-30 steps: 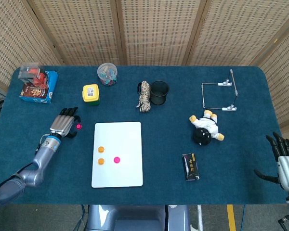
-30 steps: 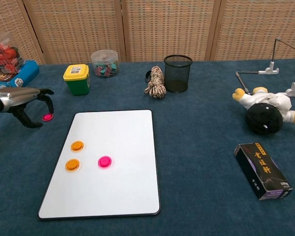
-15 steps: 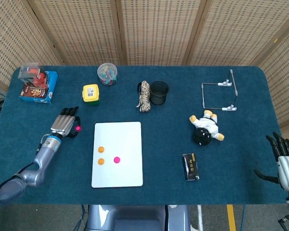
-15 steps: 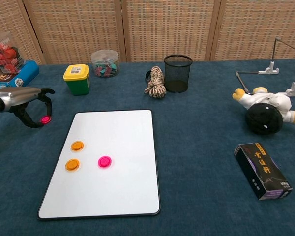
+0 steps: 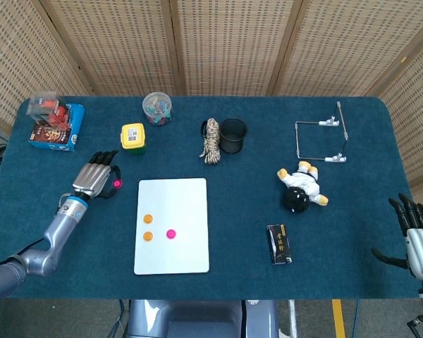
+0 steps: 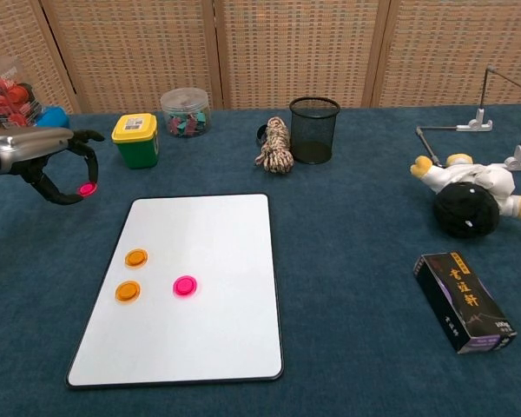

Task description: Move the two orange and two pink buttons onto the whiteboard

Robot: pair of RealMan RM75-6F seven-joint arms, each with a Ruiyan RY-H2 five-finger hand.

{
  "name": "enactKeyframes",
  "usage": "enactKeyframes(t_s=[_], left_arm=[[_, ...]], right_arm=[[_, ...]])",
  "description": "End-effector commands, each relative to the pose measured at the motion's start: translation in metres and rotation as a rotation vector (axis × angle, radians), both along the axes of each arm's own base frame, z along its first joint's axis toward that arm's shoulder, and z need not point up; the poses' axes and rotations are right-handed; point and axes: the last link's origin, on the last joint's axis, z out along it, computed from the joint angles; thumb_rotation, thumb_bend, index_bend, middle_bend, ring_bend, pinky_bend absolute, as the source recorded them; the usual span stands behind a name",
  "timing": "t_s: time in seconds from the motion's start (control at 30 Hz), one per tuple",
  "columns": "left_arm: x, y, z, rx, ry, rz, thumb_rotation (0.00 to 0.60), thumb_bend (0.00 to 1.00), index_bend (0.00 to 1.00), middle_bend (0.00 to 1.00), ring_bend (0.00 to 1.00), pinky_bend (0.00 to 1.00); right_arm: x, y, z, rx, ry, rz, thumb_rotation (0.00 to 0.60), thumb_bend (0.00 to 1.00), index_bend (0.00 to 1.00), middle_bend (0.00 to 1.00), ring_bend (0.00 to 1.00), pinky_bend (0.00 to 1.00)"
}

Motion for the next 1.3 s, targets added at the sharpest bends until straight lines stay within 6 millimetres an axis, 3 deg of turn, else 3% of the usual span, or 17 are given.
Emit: enactKeyframes(t_s=[0.03,0.17,0.37,0.87,1.3], left_arm=[[0.038,-0.012,0.004,-0.030,-0.056,-0.095,0.600,0.37,0.56,0.00,0.00,0.00],[0.070,-0.028,-0.010,-0.096,-0.095,-0.161,0.600,0.37,0.56,0.00,0.00,0.00],[0.094,-0.049,-0.038,-0.180,-0.110,-0.194,0.600,0.37,0.56,0.00,0.00,0.00],[0.094,-0.058,-0.076,-0.218,-0.082,-0.157,0.600,0.37,0.56,0.00,0.00,0.00],[0.092,-0.056,-0.083,-0.213,-0.064,-0.148,0.600,0.37,0.56,0.00,0.00,0.00]], right_arm=[[0.000,0.000,0.000,0.000,-0.002,0.000,0.600,0.00,0.00,0.00,0.00,0.00],[0.000,0.000,0.000,0.000,-0.007,-0.002,0.600,0.00,0.00,0.00,0.00,0.00],[-0.001,0.000,0.001,-0.002,-0.011,-0.003,0.600,0.00,0.00,0.00,0.00,0.00],[-0.001,0.001,0.002,-0.004,-0.019,-0.002,0.600,0.00,0.00,0.00,0.00,0.00],[-0.002,0.001,0.002,-0.002,-0.023,-0.006,0.600,0.00,0.00,0.00,0.00,0.00]])
